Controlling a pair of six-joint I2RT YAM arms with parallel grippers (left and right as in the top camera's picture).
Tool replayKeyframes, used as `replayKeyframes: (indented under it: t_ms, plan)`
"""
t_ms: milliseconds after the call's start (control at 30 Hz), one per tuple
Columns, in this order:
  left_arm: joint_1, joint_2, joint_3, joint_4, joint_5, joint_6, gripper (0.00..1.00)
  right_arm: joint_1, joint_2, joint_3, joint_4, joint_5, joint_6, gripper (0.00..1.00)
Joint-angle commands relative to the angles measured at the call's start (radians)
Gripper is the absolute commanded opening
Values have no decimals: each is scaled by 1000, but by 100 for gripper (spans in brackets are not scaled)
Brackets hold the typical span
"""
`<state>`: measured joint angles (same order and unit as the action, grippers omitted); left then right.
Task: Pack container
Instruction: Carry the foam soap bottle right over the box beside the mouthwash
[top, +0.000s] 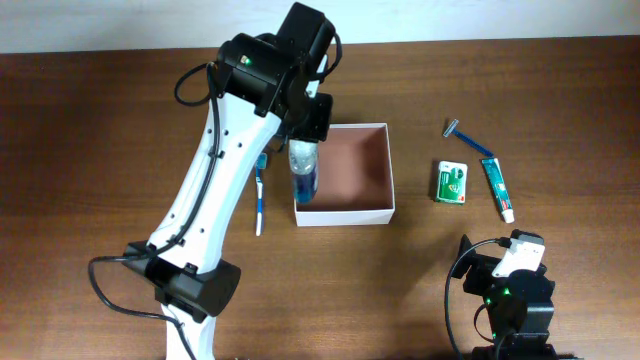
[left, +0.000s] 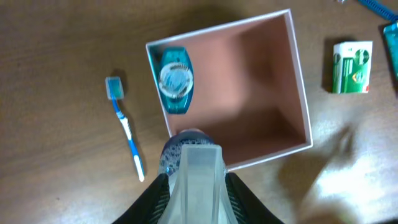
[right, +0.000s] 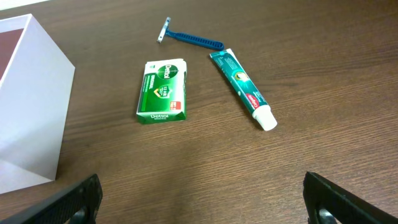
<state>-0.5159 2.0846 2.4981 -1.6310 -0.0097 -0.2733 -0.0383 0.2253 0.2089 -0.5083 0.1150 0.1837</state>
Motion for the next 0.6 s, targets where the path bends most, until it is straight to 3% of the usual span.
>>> replayKeyframes:
  t_ms: [0,567]
  plan:
    - [-12,-37,6,18,-6,-21,27,4,-7,-3,3,13,5,99]
    - [-14,-37,-124,89,-13,-71,27,4,-7,-3,3,13,5,99]
